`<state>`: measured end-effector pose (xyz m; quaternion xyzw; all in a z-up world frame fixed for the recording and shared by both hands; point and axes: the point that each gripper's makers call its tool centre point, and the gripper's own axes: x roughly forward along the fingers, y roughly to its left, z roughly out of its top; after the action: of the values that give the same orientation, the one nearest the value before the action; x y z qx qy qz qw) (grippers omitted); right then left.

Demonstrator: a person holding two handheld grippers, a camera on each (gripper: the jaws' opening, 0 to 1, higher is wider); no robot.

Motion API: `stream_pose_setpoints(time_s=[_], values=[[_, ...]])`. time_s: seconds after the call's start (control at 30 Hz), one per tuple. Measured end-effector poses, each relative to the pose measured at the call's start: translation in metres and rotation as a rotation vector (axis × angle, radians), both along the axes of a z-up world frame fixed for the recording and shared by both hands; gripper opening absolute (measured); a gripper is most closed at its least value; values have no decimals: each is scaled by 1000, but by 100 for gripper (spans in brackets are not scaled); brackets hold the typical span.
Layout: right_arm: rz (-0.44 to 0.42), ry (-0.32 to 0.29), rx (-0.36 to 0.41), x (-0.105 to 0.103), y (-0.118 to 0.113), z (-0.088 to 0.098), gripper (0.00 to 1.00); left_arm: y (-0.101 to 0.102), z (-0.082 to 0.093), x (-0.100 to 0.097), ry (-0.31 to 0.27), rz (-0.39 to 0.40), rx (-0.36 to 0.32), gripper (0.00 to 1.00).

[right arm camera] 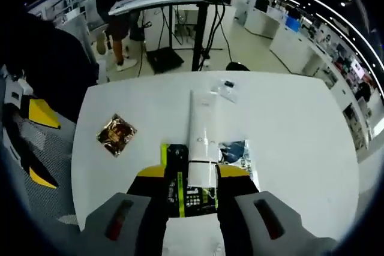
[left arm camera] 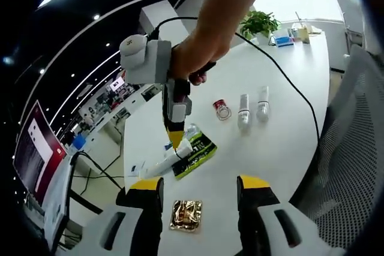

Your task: Arrange the skincare products in the storage area until every visible bottle or jar stands upright without overlapping.

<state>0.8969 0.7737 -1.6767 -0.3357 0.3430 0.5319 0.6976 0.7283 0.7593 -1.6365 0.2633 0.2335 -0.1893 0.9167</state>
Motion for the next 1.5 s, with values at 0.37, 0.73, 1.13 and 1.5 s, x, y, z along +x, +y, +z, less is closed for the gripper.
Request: stream_pose_setpoints(time_s=[0.37, 0.73, 1.13, 1.5], values=[[-17, 67, -149, 28, 44, -48, 38, 6, -4, -1, 23, 24, 5, 48], [-129, 172, -83, 13, 44, -57, 31, 7, -1, -2, 20, 25, 3, 48], [-86, 130, -117, 16, 37, -48, 26, 10, 0, -1, 17, 41, -6, 46], [-160, 103, 143, -7, 24, 25, 25, 3, 23, 3, -63, 44, -140, 39]])
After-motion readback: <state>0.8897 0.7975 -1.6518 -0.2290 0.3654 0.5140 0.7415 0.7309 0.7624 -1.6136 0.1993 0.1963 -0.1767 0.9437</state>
